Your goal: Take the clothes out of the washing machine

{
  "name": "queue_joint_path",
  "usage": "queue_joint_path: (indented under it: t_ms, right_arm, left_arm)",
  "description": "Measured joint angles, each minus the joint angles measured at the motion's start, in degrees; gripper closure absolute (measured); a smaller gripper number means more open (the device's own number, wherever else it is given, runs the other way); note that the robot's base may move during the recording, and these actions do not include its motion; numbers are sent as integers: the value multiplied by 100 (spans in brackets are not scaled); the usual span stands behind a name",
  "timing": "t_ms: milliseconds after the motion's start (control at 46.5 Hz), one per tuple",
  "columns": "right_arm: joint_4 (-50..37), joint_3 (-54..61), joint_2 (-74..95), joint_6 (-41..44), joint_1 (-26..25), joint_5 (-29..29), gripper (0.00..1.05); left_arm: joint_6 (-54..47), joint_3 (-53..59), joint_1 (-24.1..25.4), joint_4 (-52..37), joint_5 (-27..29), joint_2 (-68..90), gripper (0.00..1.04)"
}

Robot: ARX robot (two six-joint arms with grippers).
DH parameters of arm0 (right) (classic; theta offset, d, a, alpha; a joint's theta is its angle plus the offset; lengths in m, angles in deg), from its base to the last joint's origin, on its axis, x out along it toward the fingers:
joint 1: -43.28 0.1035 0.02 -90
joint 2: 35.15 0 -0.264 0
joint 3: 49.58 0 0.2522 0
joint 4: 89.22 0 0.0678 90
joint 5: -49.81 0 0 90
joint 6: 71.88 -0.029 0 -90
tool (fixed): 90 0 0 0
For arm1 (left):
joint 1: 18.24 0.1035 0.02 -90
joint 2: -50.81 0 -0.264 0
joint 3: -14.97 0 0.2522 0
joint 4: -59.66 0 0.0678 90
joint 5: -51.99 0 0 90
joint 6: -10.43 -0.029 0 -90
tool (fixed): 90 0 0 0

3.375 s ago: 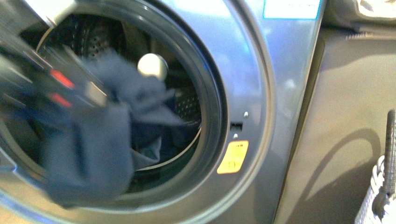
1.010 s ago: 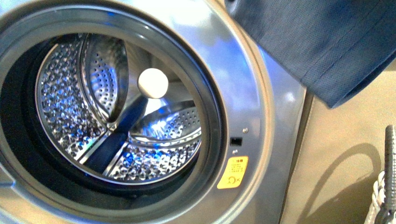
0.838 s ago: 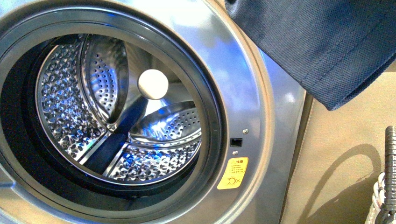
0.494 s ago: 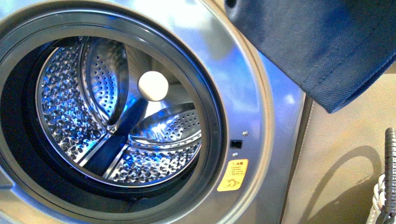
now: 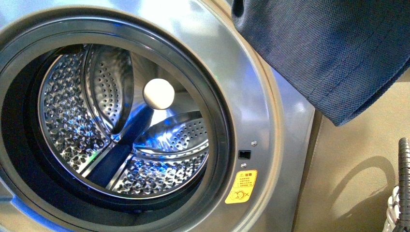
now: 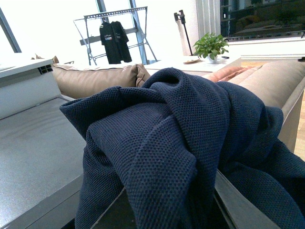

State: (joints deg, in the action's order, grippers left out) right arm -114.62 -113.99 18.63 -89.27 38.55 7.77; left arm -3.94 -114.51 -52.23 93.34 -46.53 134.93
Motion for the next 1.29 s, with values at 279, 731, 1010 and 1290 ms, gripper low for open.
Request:
queue_joint_path:
  t_ms: [279,731,1010,1290]
  right_arm:
    - [-387,-907,1377,-372,57,610,8]
    - [-573,-931,1303,-498,1163,798,8]
    - [-293,-1233,1471,-420,1725,-179,8]
    - [743,-1989,1939,149,2253,-1740,8]
  left_arm:
    - [0,0,0,0,0,2,84]
    - [0,0,0,0,0,2,84]
    - [0,0,2,0,2,0,84]
    - [-2,0,13,0,66,2,84]
